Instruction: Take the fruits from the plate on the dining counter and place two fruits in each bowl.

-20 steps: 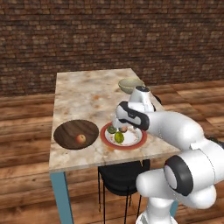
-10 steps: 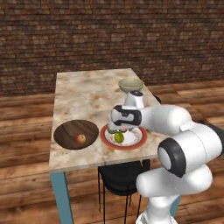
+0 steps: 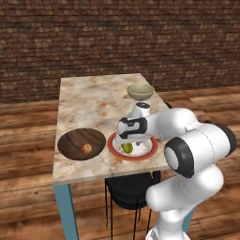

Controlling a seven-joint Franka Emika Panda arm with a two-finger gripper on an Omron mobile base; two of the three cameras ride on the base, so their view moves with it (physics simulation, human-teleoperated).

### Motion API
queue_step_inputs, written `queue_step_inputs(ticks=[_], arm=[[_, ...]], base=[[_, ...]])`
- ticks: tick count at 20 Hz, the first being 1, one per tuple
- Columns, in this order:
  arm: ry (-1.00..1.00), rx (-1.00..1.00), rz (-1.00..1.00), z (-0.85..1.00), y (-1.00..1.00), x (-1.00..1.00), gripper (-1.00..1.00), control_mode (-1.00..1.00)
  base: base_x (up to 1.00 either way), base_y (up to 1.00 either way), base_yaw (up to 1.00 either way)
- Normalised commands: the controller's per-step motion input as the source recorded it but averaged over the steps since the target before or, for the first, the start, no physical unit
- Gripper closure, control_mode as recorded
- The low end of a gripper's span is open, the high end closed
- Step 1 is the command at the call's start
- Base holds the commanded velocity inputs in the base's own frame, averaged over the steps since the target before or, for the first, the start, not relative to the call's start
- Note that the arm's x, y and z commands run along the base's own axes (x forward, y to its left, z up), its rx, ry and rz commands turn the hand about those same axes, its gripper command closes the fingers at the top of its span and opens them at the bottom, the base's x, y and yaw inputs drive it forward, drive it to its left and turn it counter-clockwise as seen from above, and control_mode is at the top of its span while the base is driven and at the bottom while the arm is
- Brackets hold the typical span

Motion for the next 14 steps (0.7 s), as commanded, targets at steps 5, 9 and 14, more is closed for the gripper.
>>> queue_step_inputs(ticks=[5, 9, 14], arm=[[0.11, 0.00, 0.00, -0.25, 0.03, 0.00, -1.00, -1.00], [0.08, 0.00, 0.00, -0.18, 0.01, 0.00, 1.00, -1.00], [-0.03, 0.00, 0.00, 0.14, 0.00, -0.03, 1.00, -1.00]], base=[[0.00, 0.00, 0.00], [0.00, 0.00, 0.00], [0.00, 0.00, 0.00]])
